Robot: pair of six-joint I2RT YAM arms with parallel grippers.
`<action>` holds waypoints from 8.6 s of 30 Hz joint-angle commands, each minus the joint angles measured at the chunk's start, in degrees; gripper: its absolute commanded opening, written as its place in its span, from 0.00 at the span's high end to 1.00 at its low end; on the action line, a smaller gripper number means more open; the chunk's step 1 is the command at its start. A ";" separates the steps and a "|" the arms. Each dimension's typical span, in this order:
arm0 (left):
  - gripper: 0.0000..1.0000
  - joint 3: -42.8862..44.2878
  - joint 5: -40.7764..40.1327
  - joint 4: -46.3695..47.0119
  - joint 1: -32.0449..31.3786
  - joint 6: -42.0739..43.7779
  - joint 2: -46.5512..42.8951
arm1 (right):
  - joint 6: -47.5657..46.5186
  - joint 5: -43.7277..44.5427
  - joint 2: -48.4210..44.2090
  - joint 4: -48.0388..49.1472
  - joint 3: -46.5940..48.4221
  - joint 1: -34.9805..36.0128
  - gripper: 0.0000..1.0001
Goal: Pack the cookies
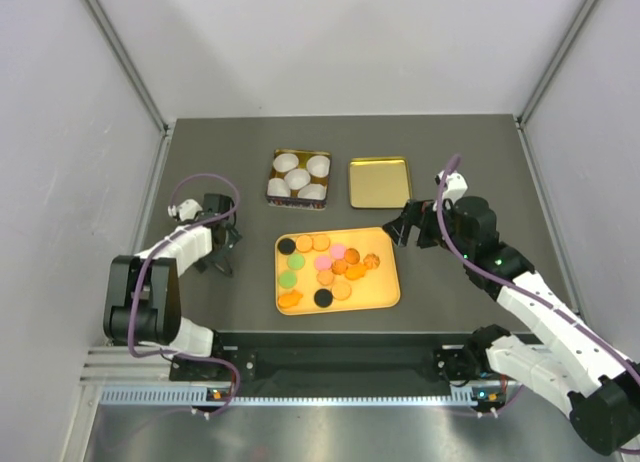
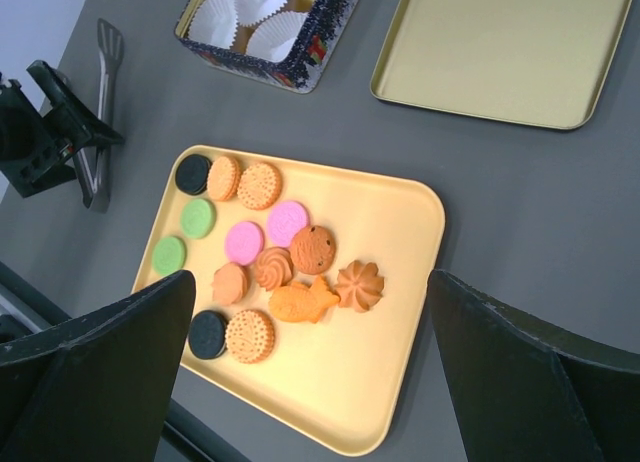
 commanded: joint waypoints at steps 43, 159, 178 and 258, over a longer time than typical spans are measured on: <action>0.47 3.41 0.35 0.61 3.02 6.70 5.45 | -0.48 0.98 -0.85 1.46 -0.68 -0.62 0.00; 0.51 20.21 26.37 -36.74 -46.55 21.73 -18.82 | -2.32 7.48 6.36 1.99 -0.68 -0.62 0.00; 0.50 19.68 26.37 -36.13 -47.08 21.99 -16.62 | -2.32 7.48 5.31 1.99 -1.12 -0.53 0.00; 0.50 22.93 25.93 -36.57 -47.78 24.72 -13.28 | -2.32 7.48 4.78 2.17 -1.39 -0.53 0.00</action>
